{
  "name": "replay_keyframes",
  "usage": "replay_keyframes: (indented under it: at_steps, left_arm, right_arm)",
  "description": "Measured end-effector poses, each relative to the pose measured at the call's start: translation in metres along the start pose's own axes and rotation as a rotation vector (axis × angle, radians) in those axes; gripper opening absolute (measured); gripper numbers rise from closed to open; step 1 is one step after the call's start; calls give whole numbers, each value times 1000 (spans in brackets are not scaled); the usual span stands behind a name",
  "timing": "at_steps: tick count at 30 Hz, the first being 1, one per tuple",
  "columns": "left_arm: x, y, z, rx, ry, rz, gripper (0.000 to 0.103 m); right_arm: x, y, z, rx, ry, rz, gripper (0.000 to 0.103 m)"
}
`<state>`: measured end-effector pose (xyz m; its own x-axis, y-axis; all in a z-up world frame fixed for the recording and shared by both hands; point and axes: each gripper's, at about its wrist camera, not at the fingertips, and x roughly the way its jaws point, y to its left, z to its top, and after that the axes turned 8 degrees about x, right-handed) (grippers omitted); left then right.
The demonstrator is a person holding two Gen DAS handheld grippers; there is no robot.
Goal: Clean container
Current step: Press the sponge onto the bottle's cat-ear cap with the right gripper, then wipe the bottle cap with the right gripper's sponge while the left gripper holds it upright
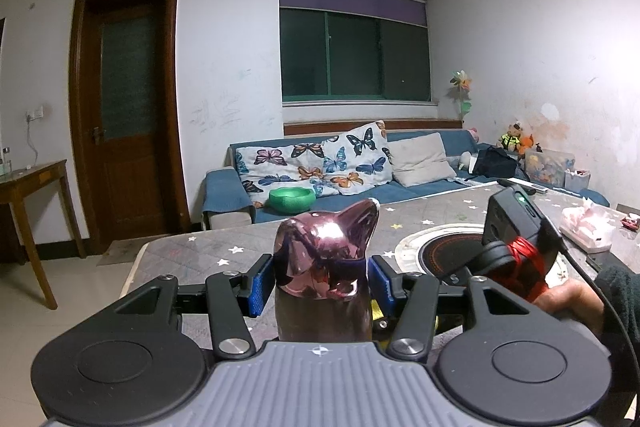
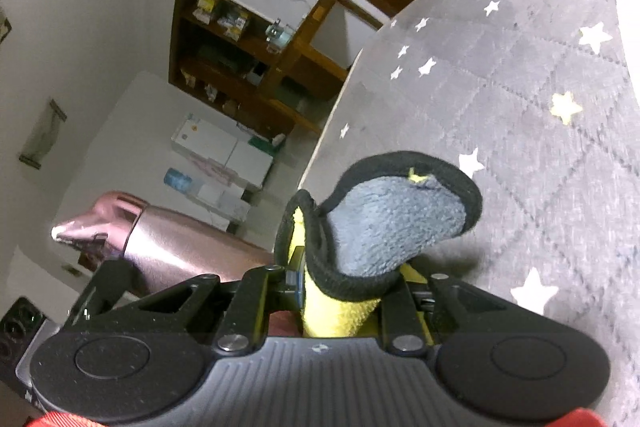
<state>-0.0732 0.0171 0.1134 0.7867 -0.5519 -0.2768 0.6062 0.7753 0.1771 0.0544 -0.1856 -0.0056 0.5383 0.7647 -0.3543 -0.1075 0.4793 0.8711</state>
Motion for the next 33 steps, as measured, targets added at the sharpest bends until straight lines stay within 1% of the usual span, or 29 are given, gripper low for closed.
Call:
replay_keyframes:
  at_steps: [3,9,11,13,17,20,31,33]
  left_arm:
    - [0,-1,1,11,6,3,55]
    - [-2,-1,1,16,10,9,56]
    - [-4,-3,1,17,9,12,56]
    - [-5,-2,0,19,9,15,56]
    - [-6,-6,1,29,11,26,56]
    - [-7,-8,1,41,8,30,56]
    - [-4,-8,1,54,5,22,56]
    - [-4,-8,1,58,3,22,56]
  right_arm:
    - [-2,4,-9,-31,9,-16,18]
    - [-6,9,-29,-50,37,-27,18]
    - [-11,15,-32,-72,32,-25,18]
    - [-17,23,-29,-78,9,5,18]
    - [-33,49,-19,-111,-49,94,18]
    - [-46,78,-7,-148,-91,191,18]
    - [-17,104,14,-151,-77,246,18]
    - [-12,91,15,-111,-67,228,18]
